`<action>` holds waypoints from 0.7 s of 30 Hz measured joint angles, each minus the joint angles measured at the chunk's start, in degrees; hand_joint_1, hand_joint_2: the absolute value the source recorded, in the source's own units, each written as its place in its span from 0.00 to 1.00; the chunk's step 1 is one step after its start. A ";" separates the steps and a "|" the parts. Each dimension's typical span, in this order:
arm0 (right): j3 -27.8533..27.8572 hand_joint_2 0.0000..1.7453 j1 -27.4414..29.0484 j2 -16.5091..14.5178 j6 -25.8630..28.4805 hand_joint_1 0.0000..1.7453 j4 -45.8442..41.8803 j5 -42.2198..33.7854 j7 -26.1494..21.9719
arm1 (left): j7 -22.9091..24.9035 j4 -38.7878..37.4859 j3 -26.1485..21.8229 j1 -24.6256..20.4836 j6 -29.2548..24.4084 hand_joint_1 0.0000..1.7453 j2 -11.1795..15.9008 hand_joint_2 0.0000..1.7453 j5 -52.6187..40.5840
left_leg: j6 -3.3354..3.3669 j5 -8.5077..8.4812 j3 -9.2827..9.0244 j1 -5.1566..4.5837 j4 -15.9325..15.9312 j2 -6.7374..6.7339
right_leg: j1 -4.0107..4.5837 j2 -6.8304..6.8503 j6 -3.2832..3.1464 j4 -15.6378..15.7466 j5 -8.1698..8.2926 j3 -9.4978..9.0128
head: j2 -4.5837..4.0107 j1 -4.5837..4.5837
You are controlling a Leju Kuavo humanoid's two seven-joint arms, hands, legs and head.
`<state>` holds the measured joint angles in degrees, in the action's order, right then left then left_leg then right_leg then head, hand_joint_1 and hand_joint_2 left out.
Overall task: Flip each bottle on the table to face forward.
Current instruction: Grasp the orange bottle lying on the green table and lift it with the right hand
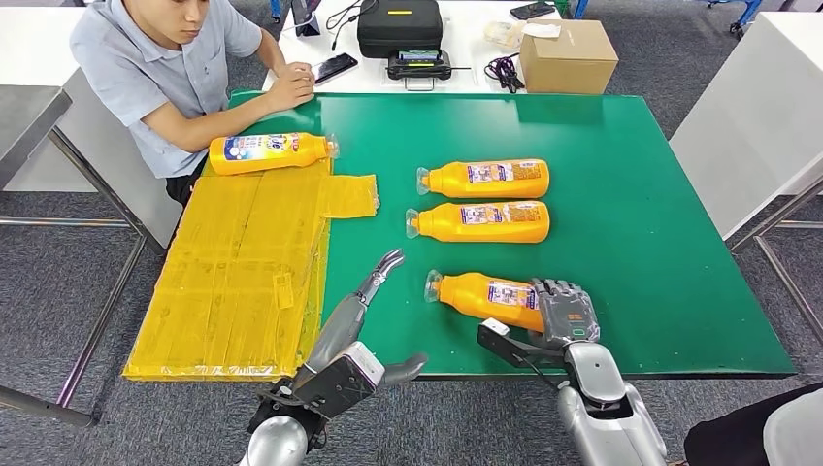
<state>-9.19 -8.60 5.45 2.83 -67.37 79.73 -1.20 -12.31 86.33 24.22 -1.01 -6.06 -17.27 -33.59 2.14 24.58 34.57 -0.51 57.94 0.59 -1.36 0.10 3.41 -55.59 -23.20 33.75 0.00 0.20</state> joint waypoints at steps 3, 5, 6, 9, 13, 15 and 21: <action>0.08 1.00 -0.11 0.12 0.01 1.00 0.23 -0.05 -0.03 | 0.00 0.00 0.00 0.00 0.01 0.00 0.00 1.00 0.00 | 0.00 0.00 -0.03 0.00 0.00 0.00 | 0.00 0.00 0.00 0.00 0.00 -0.03 | 0.00 0.00; 0.10 1.00 -0.14 0.20 0.01 1.00 0.33 -0.07 -0.04 | 0.00 0.00 0.00 0.00 0.01 0.00 0.00 1.00 0.00 | 0.00 0.00 -0.05 0.00 0.00 0.00 | 0.00 0.00 0.00 0.00 0.00 -0.05 | 0.00 0.00; 0.10 1.00 -0.15 0.23 0.01 1.00 0.37 -0.08 -0.05 | 0.00 0.00 0.00 0.00 0.01 0.00 0.00 1.00 0.00 | 0.00 0.00 -0.06 0.00 0.00 0.00 | 0.00 0.00 0.00 0.00 0.00 -0.06 | 0.00 0.00; 0.10 1.00 -0.16 0.31 0.01 1.00 0.45 -0.10 -0.07 | 0.00 0.00 0.00 0.00 0.01 0.00 0.00 1.00 0.00 | 0.00 0.00 -0.09 0.00 0.00 0.00 | 0.00 0.00 0.00 0.00 0.00 -0.09 | 0.00 0.00; 0.10 1.00 -0.16 0.37 0.01 1.00 0.54 -0.10 -0.07 | 0.00 0.00 0.00 0.00 0.01 0.00 0.00 1.00 0.00 | 0.00 0.00 -0.11 0.00 0.00 0.00 | 0.00 0.00 0.00 0.00 0.00 -0.10 | 0.00 0.01; 0.10 1.00 -0.17 0.38 0.02 1.00 0.58 -0.10 -0.07 | 0.00 0.00 0.00 0.00 0.01 0.00 0.00 1.00 0.00 | 0.00 0.00 -0.11 0.00 0.00 0.00 | 0.00 0.00 0.00 0.00 0.00 -0.11 | 0.00 0.00; 0.20 1.00 -0.20 0.40 0.19 1.00 0.79 -0.61 -0.79 | -0.04 0.00 0.00 -0.01 0.02 0.00 0.00 1.00 0.00 | 0.00 0.00 -0.13 0.00 0.00 0.00 | 0.00 0.00 0.00 0.01 0.00 -0.12 | 0.00 0.01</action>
<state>-8.99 -8.79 5.86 3.02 -66.58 79.12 -1.99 -12.35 86.33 24.22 -1.02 -6.04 -17.27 -33.59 2.14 24.58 34.44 -0.51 57.94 0.59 -1.36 0.10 3.41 -55.59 -23.20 33.63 0.00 0.21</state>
